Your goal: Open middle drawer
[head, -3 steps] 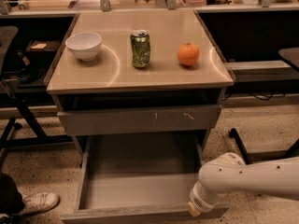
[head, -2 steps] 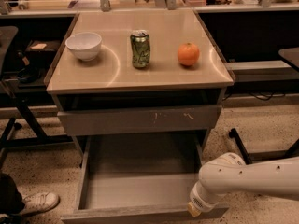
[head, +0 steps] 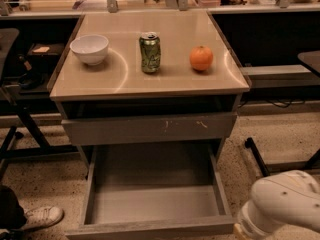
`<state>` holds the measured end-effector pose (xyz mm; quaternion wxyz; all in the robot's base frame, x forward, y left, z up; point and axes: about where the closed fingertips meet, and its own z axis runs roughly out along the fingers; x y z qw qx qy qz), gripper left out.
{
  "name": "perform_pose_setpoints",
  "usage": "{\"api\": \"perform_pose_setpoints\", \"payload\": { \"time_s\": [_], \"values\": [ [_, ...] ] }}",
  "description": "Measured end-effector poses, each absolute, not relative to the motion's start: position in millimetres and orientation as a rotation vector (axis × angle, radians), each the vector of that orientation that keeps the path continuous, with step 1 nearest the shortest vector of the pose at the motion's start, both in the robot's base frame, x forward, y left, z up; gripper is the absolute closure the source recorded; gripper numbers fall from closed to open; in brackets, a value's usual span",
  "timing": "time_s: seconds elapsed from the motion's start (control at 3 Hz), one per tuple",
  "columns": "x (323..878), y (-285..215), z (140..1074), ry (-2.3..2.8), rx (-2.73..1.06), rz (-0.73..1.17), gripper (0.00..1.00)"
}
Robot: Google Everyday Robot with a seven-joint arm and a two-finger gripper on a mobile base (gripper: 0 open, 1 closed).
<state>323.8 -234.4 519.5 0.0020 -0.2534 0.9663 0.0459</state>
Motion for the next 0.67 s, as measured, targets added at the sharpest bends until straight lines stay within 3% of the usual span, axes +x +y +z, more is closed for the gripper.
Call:
{"api": "perform_pose_setpoints", "payload": {
  "time_s": [0.33,0.67],
  "values": [
    [266,-303,588,3.139,-0.403,0.012,0.12],
    [246,-315,620,3.158,-0.370,-0.063,0.00]
  ]
}}
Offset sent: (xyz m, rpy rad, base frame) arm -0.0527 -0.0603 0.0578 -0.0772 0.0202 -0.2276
